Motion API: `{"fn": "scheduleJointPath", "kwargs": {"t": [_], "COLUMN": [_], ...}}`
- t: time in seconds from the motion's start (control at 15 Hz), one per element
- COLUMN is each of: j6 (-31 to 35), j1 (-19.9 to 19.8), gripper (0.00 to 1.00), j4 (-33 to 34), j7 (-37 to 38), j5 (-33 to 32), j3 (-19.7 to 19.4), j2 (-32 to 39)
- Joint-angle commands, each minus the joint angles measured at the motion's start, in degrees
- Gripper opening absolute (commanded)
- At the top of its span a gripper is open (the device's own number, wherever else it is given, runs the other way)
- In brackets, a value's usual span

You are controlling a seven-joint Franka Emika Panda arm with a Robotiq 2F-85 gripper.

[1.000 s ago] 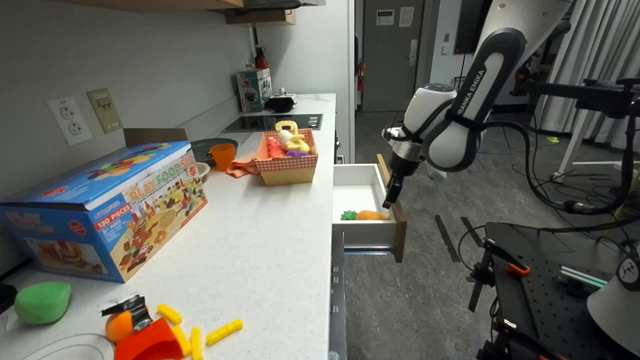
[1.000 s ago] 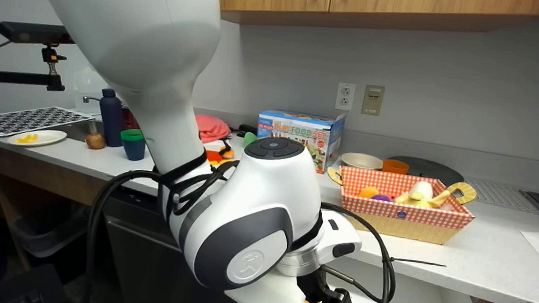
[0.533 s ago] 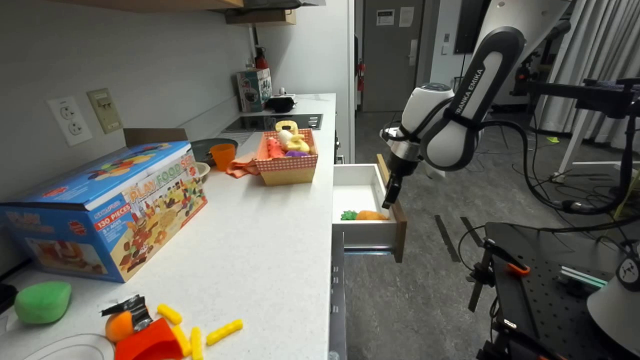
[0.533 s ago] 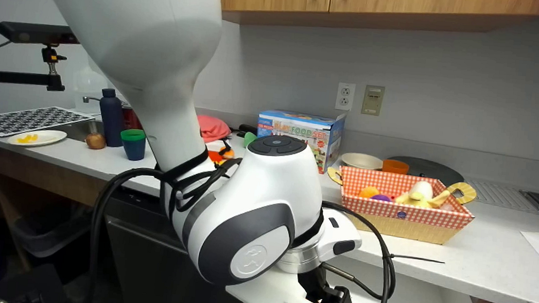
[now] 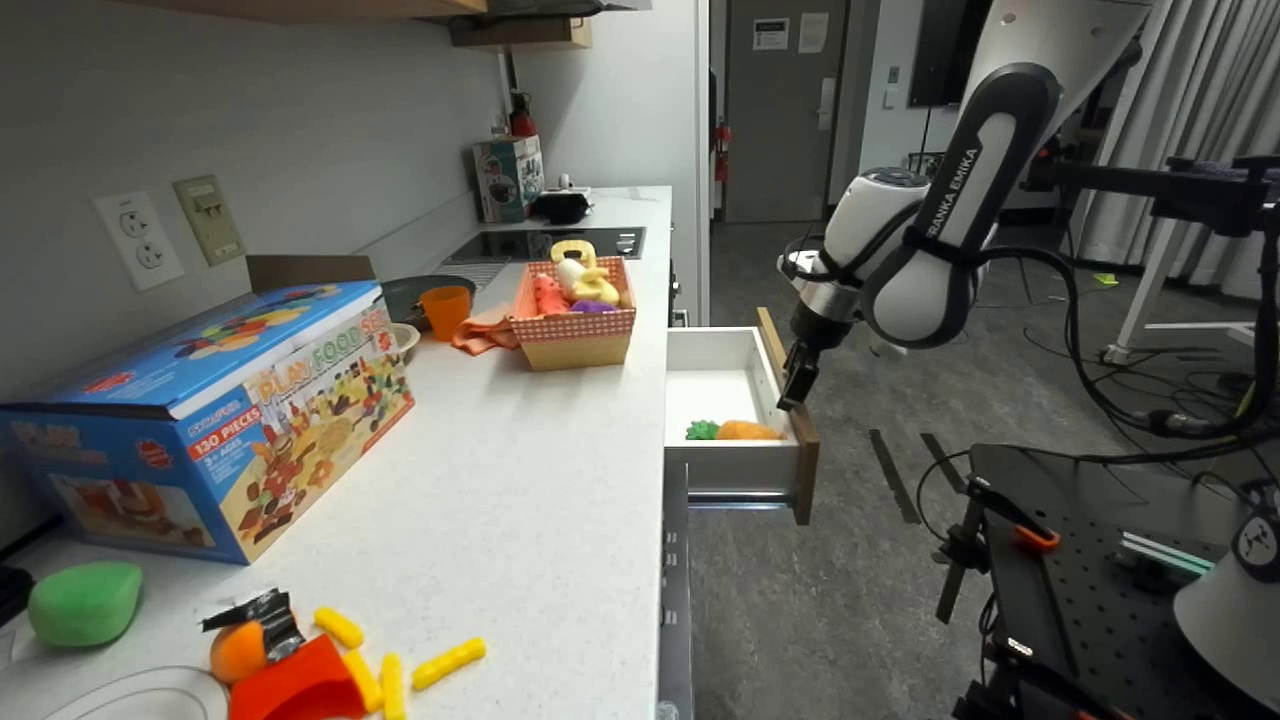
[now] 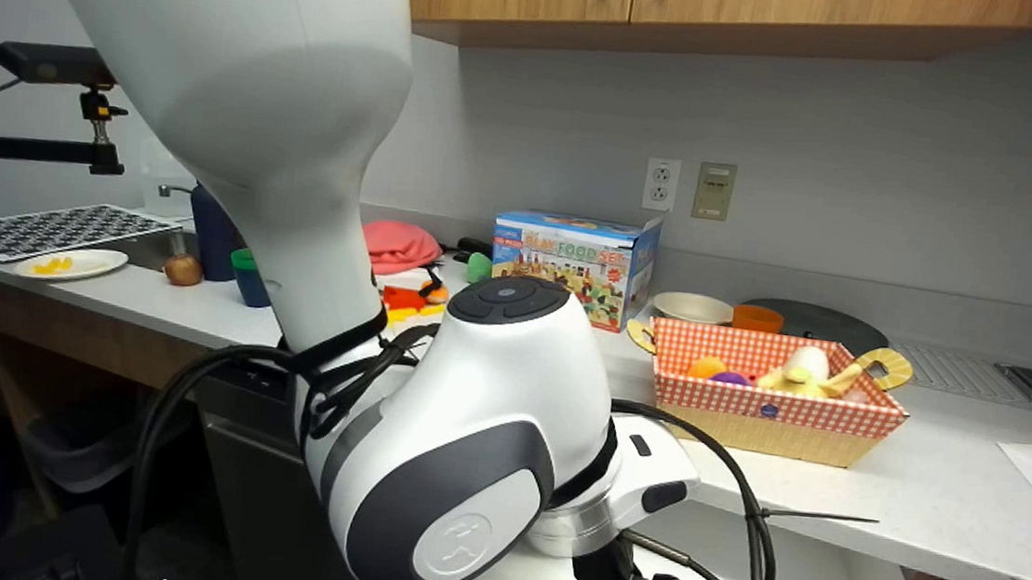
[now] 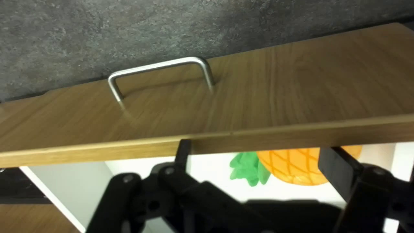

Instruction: Open the drawer, remove the plushy from the drawer, put it in the box, and then close the drawer

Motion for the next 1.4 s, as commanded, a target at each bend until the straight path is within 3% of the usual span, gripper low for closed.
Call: {"fn": "scheduleJointPath", "kwargs": {"t": [0.0,0.2,0.33,0.6,0.73,0.8,0.93,1.2,1.27,1.33], "j6": [5.62,10.65,13.97,18.5,16.43,16.25,16.28,16.3,15.5,15.69], "j1": [8.62,16.45,19.29,16.22,11.97,15.62,13.95,13.39,14.35,11.03], "gripper": [1.0,1.0,1.0,1.0,1.0,1.0,1.0,1.0,1.0,1.0], "j4": [-1.63,-1.74,-2.09,-3.47,-4.82,-3.48,-4.24,-4.38,-4.32,-8.1], "j7": [-3.78,-8.17,-10.57,-10.67,-7.48,-9.25,-8.22,-8.14,-9.1,-10.97], "j5": [-1.66,0.59,1.04,-3.02,-8.24,-4.0,-5.93,-6.13,-5.33,-8.78], "j3": [-11.62,-20.73,-23.83,-19.81,-14.99,-18.18,-15.92,-15.58,-16.63,-18.33], "j2": [-1.04,0.69,1.74,1.88,0.59,1.63,1.64,1.53,1.36,-1.22]}}
